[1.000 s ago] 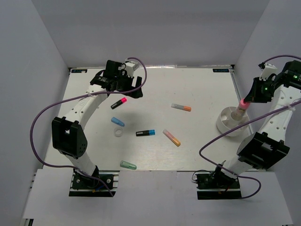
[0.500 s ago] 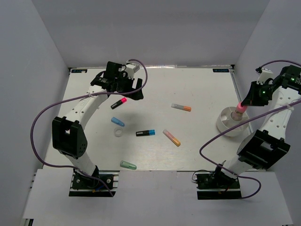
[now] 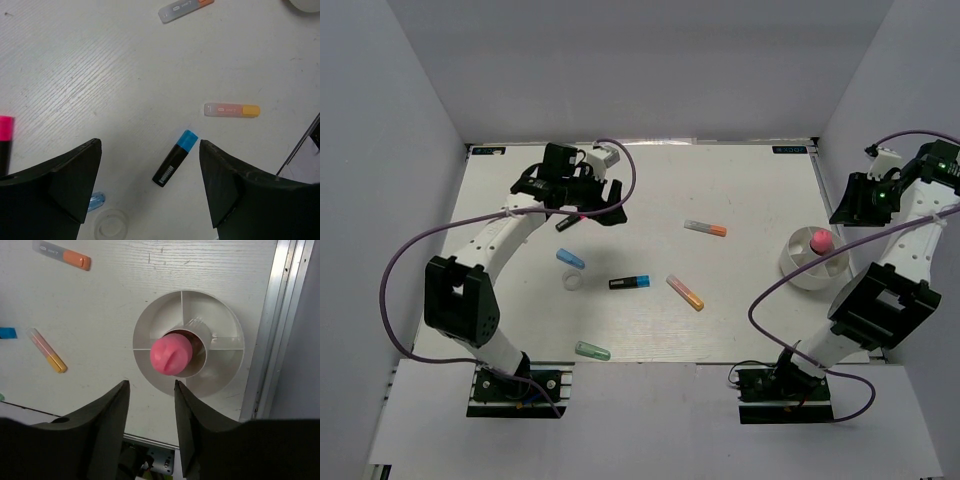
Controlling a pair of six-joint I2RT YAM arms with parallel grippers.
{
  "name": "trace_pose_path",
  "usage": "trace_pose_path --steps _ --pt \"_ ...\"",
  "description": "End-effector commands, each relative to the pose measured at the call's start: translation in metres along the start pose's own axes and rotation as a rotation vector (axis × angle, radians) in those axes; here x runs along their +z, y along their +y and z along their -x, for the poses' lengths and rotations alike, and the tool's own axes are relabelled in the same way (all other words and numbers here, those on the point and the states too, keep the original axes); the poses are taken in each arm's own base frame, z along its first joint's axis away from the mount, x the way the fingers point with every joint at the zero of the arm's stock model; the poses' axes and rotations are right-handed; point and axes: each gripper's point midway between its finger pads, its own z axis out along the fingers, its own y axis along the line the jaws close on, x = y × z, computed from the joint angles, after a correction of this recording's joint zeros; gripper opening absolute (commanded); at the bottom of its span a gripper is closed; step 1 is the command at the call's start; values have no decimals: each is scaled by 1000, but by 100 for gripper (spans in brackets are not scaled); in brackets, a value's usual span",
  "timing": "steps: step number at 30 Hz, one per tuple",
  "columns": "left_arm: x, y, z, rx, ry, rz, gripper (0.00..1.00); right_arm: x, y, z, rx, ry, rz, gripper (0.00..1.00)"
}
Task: Sort the stationery into containers
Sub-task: Place the stationery in the storage box, then pick up the pen from the center of the board.
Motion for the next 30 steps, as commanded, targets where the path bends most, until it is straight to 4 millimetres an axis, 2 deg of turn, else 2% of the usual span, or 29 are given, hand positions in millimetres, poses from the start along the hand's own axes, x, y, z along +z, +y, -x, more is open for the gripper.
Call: trace_pose_path --steps 1,2,4,6,8,9,10,12,13,14,15,16,17,19,20,21,22,23,26,27,29,30 --pt "-20 -18 28 83 -110 -45 88 -8 -4 14 -38 -39 -22 48" --pt "-20 -13 28 60 -111 -10 84 -12 -2 17 -52 -50 -23 53" --pt "-20 -4 25 43 -104 41 81 -26 4 32 -95 -93 -26 54" --pt "-20 17 23 39 -89 157 77 -37 15 44 -144 -120 -16 55" --pt "-19 38 16 12 -45 259 75 -40 21 50 -171 -130 -17 56" --pt "-20 55 12 3 -15 344 74 -43 24 51 -192 -136 -24 55" --pt "-12 66 7 -3 37 375 74 -43 27 52 -214 -136 -25 55" --pt "-4 88 -5 28 129 441 77 -35 41 53 -245 -119 2 55" --pt "8 102 -13 29 190 463 78 -31 45 54 -244 -114 15 55" --pt "9 114 -16 30 211 483 79 -24 59 55 -257 -101 47 55" --pt "8 125 -17 32 225 512 81 -18 62 55 -257 -89 63 55" --pt "17 132 -19 51 240 509 82 -14 66 55 -261 -82 75 56" --pt "18 142 -21 48 249 517 83 -8 80 57 -294 -77 98 56" --pt "17 158 -28 34 276 530 84 0 88 61 -304 -70 119 58" --pt "23 171 -34 19 298 534 84 4 101 64 -320 -67 149 60" --pt "24 180 -37 5 310 534 84 8 106 70 -318 -71 176 61" --pt "19 192 -47 -26 346 541 84 10 111 73 -323 -73 190 64" --pt "25 204 -48 -42 355 542 84 9 125 79 -351 -87 215 65" --pt "19 224 -59 -68 372 538 84 20 146 87 -377 -84 285 70" --pt "20 225 -60 -59 373 536 84 24 150 92 -383 -90 296 72" --pt "15 236 -63 -50 374 544 84 33 164 92 -399 -71 330 73" --pt "17 234 -67 -44 389 523 84 36 167 90 -400 -65 343 73"
